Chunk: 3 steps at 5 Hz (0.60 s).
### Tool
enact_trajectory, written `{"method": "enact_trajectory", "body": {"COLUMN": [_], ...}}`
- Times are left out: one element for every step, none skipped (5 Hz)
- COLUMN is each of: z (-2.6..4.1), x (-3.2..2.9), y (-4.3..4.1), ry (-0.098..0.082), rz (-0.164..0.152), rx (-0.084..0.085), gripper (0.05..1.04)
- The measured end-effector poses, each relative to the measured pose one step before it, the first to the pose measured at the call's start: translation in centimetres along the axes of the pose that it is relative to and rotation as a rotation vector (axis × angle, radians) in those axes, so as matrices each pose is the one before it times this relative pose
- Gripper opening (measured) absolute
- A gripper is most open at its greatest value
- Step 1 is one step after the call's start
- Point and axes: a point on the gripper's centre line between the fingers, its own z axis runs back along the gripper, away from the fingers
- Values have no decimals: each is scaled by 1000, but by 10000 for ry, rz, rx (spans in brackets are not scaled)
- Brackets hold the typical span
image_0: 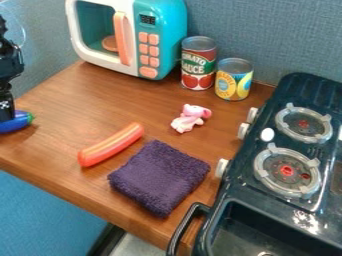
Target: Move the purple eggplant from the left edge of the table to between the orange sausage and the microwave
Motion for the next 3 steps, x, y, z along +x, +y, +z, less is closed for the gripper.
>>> {"method": "enact_trajectory", "body": {"z": [-1168,-1259,-752], "x": [1229,1392,185], "y": [-737,-190,384], "ry": [444,320,158], "rz": [105,-121,297], "rx": [-94,-15,-93], "gripper": [1001,1001,954]}}
